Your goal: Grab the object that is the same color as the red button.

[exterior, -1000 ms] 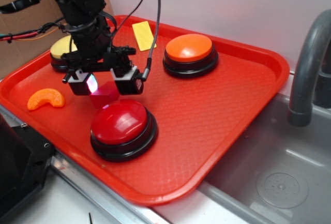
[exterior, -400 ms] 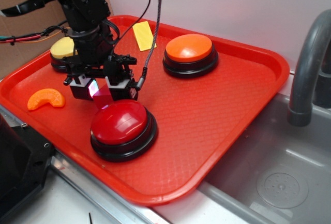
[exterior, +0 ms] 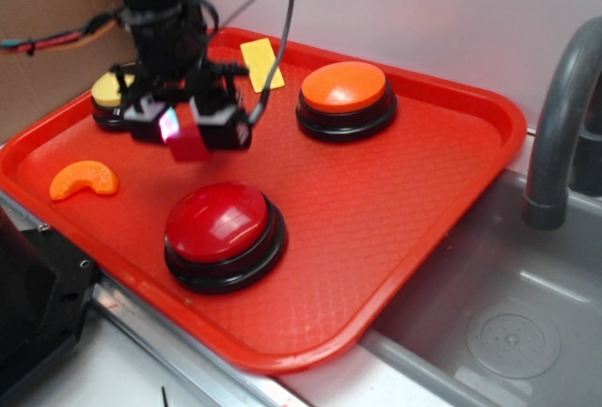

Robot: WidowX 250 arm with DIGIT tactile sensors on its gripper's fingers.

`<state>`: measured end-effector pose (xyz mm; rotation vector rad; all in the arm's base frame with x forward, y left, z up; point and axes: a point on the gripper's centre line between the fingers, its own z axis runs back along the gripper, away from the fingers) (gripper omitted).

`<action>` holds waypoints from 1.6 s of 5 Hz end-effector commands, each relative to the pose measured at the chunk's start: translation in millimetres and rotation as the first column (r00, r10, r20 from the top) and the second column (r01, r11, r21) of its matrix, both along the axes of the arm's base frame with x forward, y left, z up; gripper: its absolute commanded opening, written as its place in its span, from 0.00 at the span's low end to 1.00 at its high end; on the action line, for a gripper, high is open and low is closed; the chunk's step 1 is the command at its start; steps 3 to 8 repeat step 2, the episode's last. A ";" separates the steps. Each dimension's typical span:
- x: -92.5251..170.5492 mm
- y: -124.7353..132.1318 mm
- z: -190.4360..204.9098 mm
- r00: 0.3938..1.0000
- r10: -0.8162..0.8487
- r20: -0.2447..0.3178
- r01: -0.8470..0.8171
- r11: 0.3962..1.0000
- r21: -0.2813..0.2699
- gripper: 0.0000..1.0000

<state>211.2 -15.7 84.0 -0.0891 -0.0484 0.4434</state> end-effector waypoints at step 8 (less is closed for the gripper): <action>1.8 40.4 124.7 0.995 -0.035 0.092 0.033 0.999 0.025 0.00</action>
